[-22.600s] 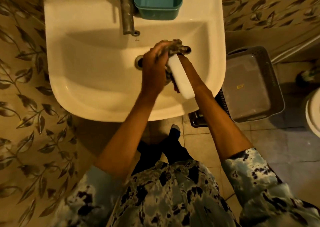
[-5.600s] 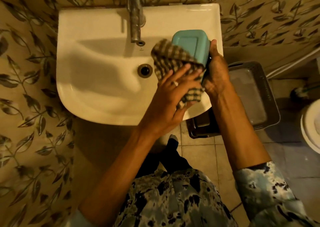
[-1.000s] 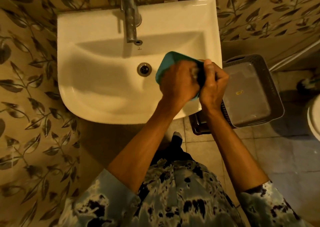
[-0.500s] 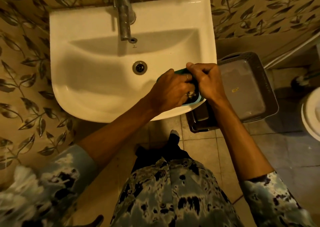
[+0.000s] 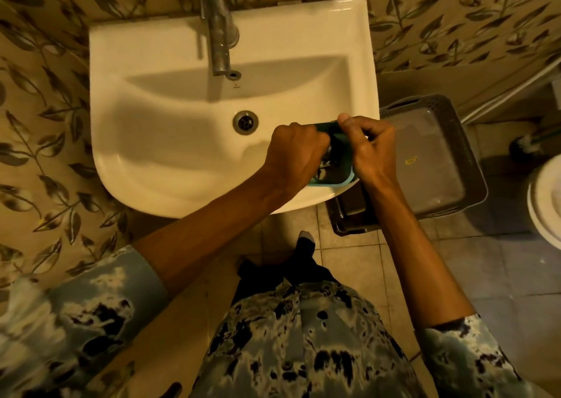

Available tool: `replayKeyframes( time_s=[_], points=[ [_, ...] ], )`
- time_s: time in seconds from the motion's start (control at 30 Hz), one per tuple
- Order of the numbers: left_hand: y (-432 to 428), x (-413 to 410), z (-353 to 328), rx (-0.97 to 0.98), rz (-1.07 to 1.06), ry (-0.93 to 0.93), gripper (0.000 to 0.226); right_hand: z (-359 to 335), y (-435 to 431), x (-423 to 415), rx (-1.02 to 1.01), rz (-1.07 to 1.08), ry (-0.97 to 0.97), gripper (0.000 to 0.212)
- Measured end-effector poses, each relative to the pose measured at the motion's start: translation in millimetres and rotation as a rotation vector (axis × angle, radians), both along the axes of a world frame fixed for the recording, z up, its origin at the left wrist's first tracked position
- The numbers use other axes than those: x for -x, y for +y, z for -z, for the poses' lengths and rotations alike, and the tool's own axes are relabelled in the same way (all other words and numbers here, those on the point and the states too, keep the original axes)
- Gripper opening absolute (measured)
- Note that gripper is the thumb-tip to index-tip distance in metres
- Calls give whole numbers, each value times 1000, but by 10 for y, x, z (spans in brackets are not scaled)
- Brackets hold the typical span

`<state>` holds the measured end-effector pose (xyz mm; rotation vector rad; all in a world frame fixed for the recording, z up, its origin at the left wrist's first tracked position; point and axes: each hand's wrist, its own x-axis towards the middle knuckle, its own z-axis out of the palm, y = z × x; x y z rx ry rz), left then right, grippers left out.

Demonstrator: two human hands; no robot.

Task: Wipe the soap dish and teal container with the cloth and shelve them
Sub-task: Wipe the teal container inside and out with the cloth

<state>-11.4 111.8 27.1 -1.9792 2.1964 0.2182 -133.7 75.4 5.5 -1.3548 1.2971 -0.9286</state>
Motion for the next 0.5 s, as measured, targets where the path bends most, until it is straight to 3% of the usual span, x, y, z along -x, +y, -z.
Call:
replayKeyframes(
  time_s=[0.1,0.23,0.37,0.5],
  points=[
    [22,79,-89,-53,-65,-25,21,25,34,-64,53,47,-30,23],
    [79,172,-131,-110,-174,106,23,58,14,-107,110,64,-61,17],
    [-2,199,-213,-237,-336,412,28,76,9,-113,151,107,-98,16],
    [-128,152,-249,-336,-568,849,15,36,-1,-102,152,103,-115,22]
  ],
)
